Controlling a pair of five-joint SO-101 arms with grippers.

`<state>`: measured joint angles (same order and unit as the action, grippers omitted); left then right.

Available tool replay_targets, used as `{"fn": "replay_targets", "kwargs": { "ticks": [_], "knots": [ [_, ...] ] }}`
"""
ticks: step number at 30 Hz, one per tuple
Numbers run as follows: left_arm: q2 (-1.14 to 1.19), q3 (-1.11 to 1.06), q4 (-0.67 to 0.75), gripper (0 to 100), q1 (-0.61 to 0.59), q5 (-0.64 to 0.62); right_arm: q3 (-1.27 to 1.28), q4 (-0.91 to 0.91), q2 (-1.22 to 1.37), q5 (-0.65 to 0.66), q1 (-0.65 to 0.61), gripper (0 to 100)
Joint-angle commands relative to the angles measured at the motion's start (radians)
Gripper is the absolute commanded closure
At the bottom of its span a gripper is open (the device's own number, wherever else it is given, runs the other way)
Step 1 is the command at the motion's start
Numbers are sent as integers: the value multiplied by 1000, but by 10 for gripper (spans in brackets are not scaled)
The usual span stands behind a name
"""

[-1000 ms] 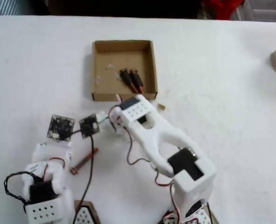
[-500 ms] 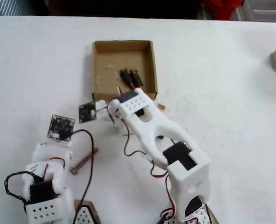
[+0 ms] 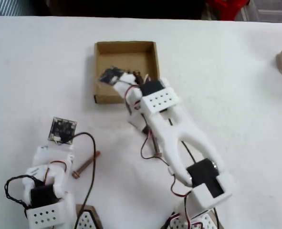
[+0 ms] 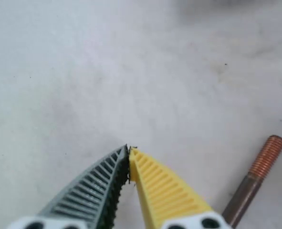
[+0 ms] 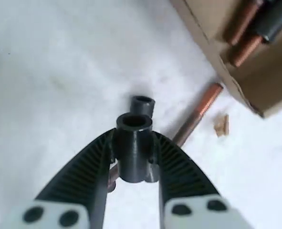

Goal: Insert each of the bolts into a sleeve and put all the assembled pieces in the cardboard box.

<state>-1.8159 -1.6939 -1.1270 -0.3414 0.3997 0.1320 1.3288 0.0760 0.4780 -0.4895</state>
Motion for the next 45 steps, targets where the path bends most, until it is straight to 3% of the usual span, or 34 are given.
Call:
{"fn": "replay_targets", "kwargs": {
  "ticks": [1,6,20,23,33,40,45],
  "knots": [
    [-4,0,-8,969,-13,6,-41,90,-82,-98,51,981],
    [-4,0,-8,969,-10,5,60,108,-125,-118,124,981],
    [-4,44,-38,972,-8,-5,628,-203,-409,-107,278,981],
    [-2,72,-46,972,-7,-11,706,-213,-478,-52,300,981],
    [8,276,-199,972,47,-118,936,-214,-794,-20,360,981],
    [407,532,-269,970,107,-244,968,-214,-839,-18,390,981],
    [771,752,-364,969,145,-245,970,-214,-839,-18,390,981]
  ]
}}
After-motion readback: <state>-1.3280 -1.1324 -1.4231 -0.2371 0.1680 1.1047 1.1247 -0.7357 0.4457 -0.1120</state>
